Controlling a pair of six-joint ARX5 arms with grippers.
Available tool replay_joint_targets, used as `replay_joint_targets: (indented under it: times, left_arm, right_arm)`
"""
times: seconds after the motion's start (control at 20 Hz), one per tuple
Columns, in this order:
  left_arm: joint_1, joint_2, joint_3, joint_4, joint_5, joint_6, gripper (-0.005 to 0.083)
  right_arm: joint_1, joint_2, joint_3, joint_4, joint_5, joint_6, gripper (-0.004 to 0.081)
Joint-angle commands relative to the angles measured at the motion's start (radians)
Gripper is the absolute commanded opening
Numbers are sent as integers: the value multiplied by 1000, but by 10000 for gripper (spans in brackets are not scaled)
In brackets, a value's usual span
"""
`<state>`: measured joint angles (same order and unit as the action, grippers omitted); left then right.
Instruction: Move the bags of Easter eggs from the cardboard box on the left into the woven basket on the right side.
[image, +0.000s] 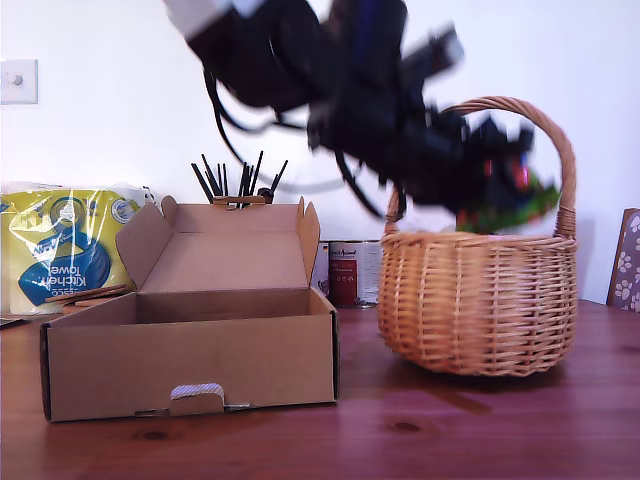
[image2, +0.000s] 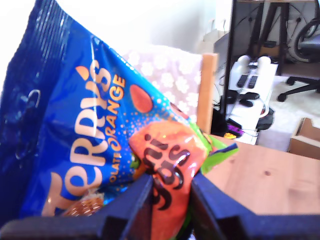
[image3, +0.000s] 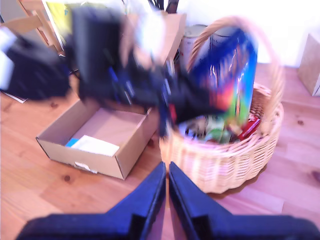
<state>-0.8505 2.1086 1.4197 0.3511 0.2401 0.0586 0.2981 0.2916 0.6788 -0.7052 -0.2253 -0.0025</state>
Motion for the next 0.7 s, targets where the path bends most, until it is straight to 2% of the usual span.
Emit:
replay_joint_targets:
  times: [0.0,0.25,0.4,0.5,0.65]
  left_arm:
    - [-2,42,-5,-5,-11,1,105]
    - [0,54,-4,-212,-18,-8,113]
    - [2,54,21,-333,-67,-37,124]
    - [1,51,44,-356,-70,-42,201]
    - [2,51,126,-430,-63,-43,420]
  right_arm:
    - [2,-2,32,5,0,-6,-12]
    - [2,-2,40,5,0,-6,-12]
    - [2,-2,40,4,0,-6,-12]
    - [2,-2,40,4,0,-6,-12]
    - [2,-2,40,3,-1,-6,-12]
